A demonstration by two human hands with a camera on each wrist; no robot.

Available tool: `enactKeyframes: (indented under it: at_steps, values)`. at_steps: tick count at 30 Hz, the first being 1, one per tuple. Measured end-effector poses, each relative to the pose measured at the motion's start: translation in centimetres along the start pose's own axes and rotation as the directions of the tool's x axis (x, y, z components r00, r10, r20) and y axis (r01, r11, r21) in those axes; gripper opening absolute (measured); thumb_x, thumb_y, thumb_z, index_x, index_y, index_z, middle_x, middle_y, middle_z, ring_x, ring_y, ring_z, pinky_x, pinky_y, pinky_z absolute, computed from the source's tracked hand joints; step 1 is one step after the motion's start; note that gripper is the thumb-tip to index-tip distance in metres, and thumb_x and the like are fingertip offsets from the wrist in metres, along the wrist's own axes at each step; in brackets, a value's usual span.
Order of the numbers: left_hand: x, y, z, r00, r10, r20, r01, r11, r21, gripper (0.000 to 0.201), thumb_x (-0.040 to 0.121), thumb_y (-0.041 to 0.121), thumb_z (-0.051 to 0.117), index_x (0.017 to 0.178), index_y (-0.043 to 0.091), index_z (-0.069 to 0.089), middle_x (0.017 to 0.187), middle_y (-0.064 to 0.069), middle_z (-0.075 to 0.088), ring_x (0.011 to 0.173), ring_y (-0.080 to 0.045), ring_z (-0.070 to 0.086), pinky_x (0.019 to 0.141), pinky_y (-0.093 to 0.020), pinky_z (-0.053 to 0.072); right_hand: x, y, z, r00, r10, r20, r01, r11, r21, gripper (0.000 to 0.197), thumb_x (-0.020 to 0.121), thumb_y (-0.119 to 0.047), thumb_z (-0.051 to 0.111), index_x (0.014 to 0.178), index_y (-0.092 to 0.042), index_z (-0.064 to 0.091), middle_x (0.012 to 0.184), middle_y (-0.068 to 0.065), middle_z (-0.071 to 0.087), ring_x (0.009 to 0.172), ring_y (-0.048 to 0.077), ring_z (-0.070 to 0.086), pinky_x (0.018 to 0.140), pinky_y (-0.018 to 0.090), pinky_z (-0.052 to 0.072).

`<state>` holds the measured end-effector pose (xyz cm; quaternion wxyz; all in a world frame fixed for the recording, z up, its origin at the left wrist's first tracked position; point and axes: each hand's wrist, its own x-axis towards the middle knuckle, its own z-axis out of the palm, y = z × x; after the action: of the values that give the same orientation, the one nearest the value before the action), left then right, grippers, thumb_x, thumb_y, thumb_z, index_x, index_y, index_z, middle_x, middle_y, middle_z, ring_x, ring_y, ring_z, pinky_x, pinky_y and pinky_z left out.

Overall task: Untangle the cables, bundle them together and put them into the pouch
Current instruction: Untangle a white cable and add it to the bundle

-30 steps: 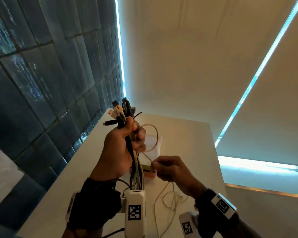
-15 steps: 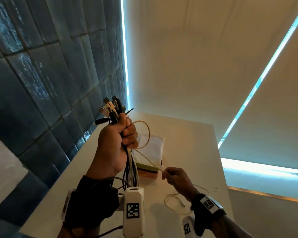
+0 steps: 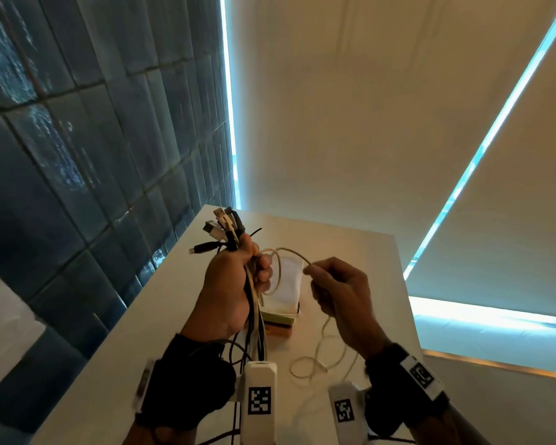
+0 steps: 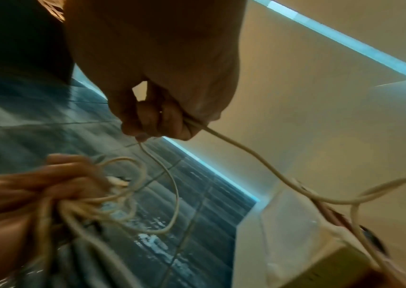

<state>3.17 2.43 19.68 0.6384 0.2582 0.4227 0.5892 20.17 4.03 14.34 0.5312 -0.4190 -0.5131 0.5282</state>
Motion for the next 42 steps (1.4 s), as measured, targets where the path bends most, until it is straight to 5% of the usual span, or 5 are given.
enactKeyframes:
  at_steps: [6, 12, 18, 37, 42]
  values:
    - [-0.4, -0.1, 1.0, 1.0, 0.002, -0.023, 0.0, 0.998, 0.07, 0.032, 0.103, 0.028, 0.033, 0.079, 0.012, 0.045, 0.07, -0.012, 0.067, 0.059, -0.019, 0.052, 0.059, -0.03, 0.035, -1.7, -2.0, 1.9, 0.967, -0.162, 0.197, 0.148, 0.985, 0.084, 0.014, 0.091, -0.002, 0.059, 0.082, 0.008, 0.061, 0.054, 0.011, 0.047, 0.042, 0.009, 0.041, 0.043, 0.015, 0.033]
    - [-0.7, 0.1, 0.9, 0.999, 0.004, 0.037, -0.003, 1.0, -0.03, 0.034, 0.102, 0.03, 0.035, 0.077, 0.011, 0.05, 0.071, -0.01, 0.064, 0.065, -0.022, 0.059, 0.062, -0.033, 0.05, -2.4, -0.9, 2.1, 0.934, 0.008, 0.357, -0.021, 0.999, 0.032, 0.012, 0.09, 0.003, 0.057, 0.081, 0.009, 0.062, 0.054, -0.003, 0.054, 0.046, 0.007, 0.045, 0.047, 0.015, 0.037]
    - [-0.5, 0.3, 0.5, 0.994, 0.076, 0.078, -0.067, 0.991, -0.112, 0.037, 0.102, 0.031, 0.034, 0.07, 0.016, 0.044, 0.056, 0.003, 0.036, 0.045, -0.008, 0.029, 0.045, -0.022, 0.029, -2.1, 2.8, 1.0, 0.904, 0.117, 0.411, -0.099, 0.993, -0.067, 0.024, 0.095, -0.015, 0.056, 0.083, 0.003, 0.066, 0.068, 0.013, 0.053, 0.053, 0.011, 0.041, 0.049, 0.017, 0.034]
    - [-0.5, 2.9, -0.8, 0.978, 0.207, 0.029, -0.207, 0.978, -0.001, 0.038, 0.102, 0.031, 0.035, 0.068, 0.018, 0.044, 0.054, 0.006, 0.035, 0.044, -0.007, 0.024, 0.042, -0.022, 0.023, -1.5, 12.4, -5.0, 0.887, 0.462, 0.003, -0.408, 0.786, -0.464, 0.03, 0.097, -0.015, 0.051, 0.075, -0.003, 0.069, 0.055, -0.001, 0.045, 0.05, 0.01, 0.036, 0.045, 0.016, 0.03]
    - [-0.1, 1.2, -0.3, 0.994, 0.112, 0.006, -0.112, 0.991, 0.076, 0.035, 0.103, 0.028, 0.036, 0.07, 0.016, 0.043, 0.056, 0.003, 0.042, 0.042, -0.009, 0.03, 0.044, -0.024, 0.024, 0.0, 7.0, -3.9, 0.939, 0.329, -0.1, -0.342, 0.923, -0.175, 0.022, 0.095, -0.012, 0.054, 0.083, 0.003, 0.066, 0.057, 0.007, 0.043, 0.043, 0.012, 0.03, 0.04, 0.023, 0.021]
